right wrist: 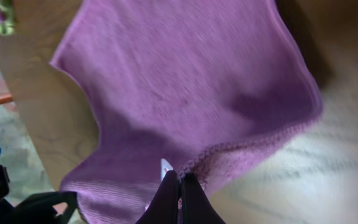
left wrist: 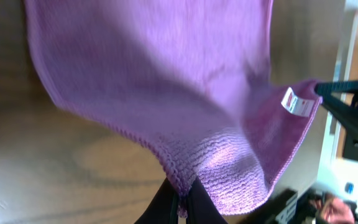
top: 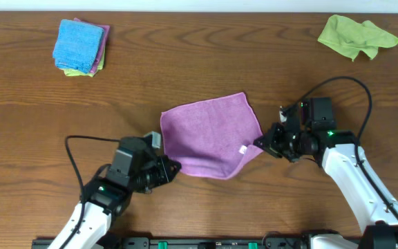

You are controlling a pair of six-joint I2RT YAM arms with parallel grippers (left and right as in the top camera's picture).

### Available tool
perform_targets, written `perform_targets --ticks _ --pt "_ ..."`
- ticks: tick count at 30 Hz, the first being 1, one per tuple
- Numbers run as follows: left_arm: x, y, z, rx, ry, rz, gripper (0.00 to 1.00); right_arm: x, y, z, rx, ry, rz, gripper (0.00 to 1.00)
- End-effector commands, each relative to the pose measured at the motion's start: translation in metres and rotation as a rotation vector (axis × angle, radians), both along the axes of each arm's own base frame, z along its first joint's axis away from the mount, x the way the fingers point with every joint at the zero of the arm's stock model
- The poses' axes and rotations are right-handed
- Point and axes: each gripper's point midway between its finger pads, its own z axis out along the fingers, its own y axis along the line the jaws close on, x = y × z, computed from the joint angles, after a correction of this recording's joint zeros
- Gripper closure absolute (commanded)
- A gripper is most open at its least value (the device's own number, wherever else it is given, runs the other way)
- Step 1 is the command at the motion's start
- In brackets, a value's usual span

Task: Fold the cloth
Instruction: 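Lift both near corners and fold them over onto the far edge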

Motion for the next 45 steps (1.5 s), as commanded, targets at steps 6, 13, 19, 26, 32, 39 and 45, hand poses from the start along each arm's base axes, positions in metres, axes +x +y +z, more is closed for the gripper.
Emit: perform_targets --ticks 6,13,19,26,32,39,45 --pt "0.03 0.012 0.006 0.04 -0.04 0.007 0.94 0.026 0.014 0.008 0.009 -0.079 -0.033 0.98" --pt "0.066 0.005 0.012 0.083 -0.049 -0.006 0.95 0.051 0.028 -0.001 0.043 -0.116 -0.058 0.98" --pt "0.088 0.019 0.005 0.113 -0.003 0.052 0.94 0.08 0.033 -0.001 0.083 -0.171 -0.1 0.99" --pt "0.116 0.037 -0.002 0.136 -0.005 0.093 0.94 0.124 0.039 -0.005 0.077 -0.178 -0.11 0.98" --pt "0.143 0.045 -0.004 0.14 -0.019 0.114 0.94 0.145 0.04 -0.007 0.067 -0.187 -0.119 0.98" --pt "0.156 0.04 -0.018 0.145 0.032 0.084 0.94 0.139 0.04 -0.023 0.053 -0.122 -0.118 0.98" --pt "0.139 0.047 -0.032 0.211 0.088 0.04 0.94 0.119 0.034 -0.037 0.007 -0.031 -0.104 0.98"
